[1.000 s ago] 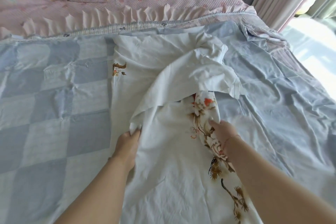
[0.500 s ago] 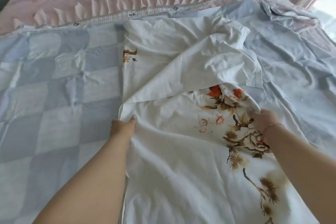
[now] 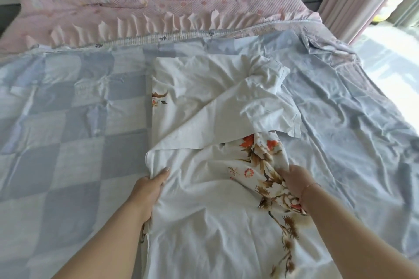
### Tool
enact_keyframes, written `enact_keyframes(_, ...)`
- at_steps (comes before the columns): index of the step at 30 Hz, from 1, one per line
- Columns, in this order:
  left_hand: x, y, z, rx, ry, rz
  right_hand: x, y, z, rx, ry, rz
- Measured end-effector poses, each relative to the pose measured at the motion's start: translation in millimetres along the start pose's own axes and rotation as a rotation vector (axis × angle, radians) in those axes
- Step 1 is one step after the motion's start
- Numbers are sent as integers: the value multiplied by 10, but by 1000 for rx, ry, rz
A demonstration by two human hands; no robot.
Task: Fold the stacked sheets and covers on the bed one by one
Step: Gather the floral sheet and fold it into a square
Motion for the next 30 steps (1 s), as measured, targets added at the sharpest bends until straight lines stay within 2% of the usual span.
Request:
enact_keyframes(4,334,-226,-12,-104,-76,42,303,129,-22,143,-73,17)
enact_keyframes(8,475,-274,-50,-139,-79,41,519,158,-60,70,-95,-9)
enact_keyframes(13,595,-95,-135,-181,15,-77,722,140,-42,-17,-68,-30)
enact_keyframes(20,953,-217,56,-124,-50,-117,1039,456,-95,50,-90,-23)
enact_keyframes(23,1085,-589,286,-313,-2,-60,1238,783,-139,277,-175,-47)
enact_keyframes(26,1208,-923,464,-573,-50,61,1311,1094,-143,442,-247,-154)
enact_keyframes(28,1120,-955,521,-716,-3,44,1269,1084,-43,578,-187,-124)
enact_keyframes(30,1041,-774,505,-879,152,-47,1164,891,98,370,-40,-54)
Point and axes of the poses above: each hand's wrist, its own x-axis away from the middle knuckle, its own z-axis out of the back of the hand, y = z × x, the point moved 3 cm from there along -x, towards the middle knuckle, and after that the axes turned 11 degrees about -x, right-handed, at the moved point
